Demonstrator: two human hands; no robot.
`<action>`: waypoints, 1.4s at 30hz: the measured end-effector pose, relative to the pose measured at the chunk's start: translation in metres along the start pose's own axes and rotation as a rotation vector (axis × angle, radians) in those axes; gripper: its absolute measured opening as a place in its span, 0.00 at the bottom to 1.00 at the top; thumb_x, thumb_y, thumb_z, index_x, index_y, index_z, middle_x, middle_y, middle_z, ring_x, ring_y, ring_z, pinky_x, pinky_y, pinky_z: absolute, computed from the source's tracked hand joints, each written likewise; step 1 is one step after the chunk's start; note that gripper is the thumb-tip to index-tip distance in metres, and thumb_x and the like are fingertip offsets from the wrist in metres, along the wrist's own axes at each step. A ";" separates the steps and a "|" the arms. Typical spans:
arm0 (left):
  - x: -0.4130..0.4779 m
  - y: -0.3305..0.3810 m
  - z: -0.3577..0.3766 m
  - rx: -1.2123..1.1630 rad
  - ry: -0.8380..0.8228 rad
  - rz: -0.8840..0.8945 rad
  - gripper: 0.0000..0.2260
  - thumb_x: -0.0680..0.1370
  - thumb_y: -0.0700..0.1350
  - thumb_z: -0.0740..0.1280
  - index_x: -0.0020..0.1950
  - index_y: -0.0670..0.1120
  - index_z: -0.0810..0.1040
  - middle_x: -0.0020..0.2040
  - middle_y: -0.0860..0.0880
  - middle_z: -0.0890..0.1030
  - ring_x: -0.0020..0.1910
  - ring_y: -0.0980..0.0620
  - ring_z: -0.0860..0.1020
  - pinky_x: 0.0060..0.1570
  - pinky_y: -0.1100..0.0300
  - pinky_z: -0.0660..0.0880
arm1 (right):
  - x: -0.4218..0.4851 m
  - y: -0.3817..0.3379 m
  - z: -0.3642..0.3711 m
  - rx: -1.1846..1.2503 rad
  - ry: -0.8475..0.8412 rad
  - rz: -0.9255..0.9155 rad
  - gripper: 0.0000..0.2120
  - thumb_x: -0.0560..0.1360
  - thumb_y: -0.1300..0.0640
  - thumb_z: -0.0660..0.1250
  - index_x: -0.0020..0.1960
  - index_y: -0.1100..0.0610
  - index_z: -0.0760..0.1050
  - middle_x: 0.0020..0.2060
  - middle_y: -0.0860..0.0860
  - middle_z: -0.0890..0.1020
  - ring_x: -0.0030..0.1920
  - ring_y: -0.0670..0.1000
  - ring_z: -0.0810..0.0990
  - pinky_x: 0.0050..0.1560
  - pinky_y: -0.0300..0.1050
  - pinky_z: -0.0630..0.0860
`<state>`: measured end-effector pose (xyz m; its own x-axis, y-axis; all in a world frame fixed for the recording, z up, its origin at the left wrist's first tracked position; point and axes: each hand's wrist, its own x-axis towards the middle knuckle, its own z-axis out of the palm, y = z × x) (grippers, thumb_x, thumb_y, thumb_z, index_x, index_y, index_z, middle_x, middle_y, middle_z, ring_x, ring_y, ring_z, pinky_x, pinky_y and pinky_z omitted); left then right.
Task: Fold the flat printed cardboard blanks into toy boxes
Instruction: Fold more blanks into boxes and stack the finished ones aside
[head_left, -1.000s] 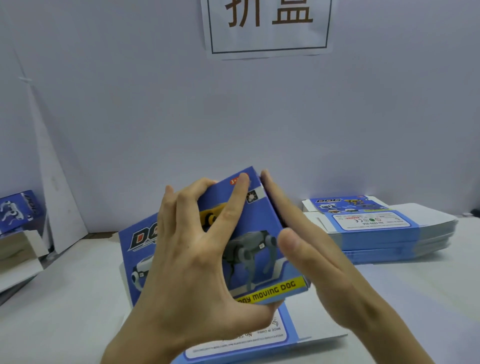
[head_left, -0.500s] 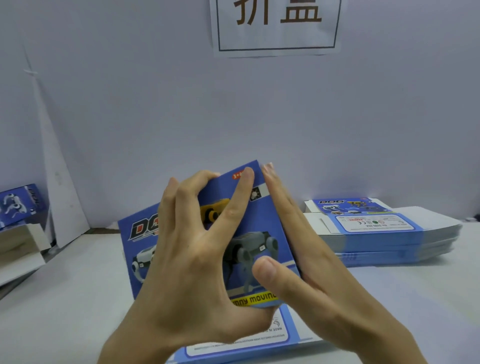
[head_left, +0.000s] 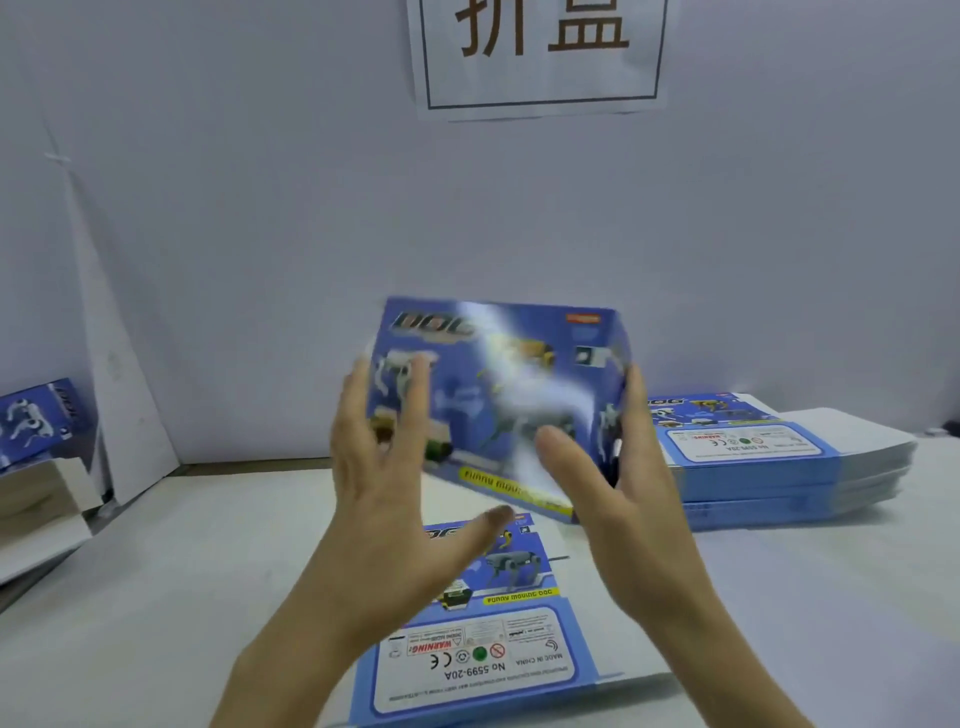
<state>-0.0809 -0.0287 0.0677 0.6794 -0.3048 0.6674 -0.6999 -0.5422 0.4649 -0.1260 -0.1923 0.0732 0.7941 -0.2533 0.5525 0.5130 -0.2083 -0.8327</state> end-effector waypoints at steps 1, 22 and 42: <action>0.001 -0.003 0.000 -0.090 0.005 -0.143 0.50 0.61 0.72 0.67 0.70 0.73 0.34 0.73 0.64 0.29 0.69 0.74 0.33 0.69 0.57 0.49 | 0.000 0.005 0.002 0.083 0.040 0.015 0.40 0.69 0.47 0.68 0.76 0.39 0.51 0.62 0.41 0.77 0.60 0.41 0.78 0.60 0.37 0.75; 0.001 -0.041 0.010 -0.539 0.100 -0.117 0.52 0.58 0.52 0.82 0.73 0.70 0.53 0.71 0.62 0.65 0.67 0.60 0.71 0.60 0.59 0.74 | 0.023 0.042 -0.031 0.129 -0.223 0.283 0.39 0.63 0.35 0.68 0.70 0.32 0.55 0.61 0.37 0.74 0.62 0.38 0.74 0.65 0.43 0.69; -0.012 -0.061 0.034 -0.418 0.190 0.107 0.19 0.77 0.68 0.53 0.67 0.68 0.64 0.65 0.60 0.66 0.62 0.55 0.72 0.53 0.67 0.75 | 0.011 0.058 -0.035 -0.242 -0.143 -0.139 0.19 0.76 0.37 0.52 0.66 0.34 0.64 0.60 0.23 0.68 0.61 0.30 0.69 0.52 0.20 0.65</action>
<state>-0.0390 -0.0187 0.0112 0.5736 -0.1716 0.8010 -0.8189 -0.1421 0.5560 -0.0988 -0.2398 0.0321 0.7684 -0.0747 0.6356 0.5408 -0.4552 -0.7073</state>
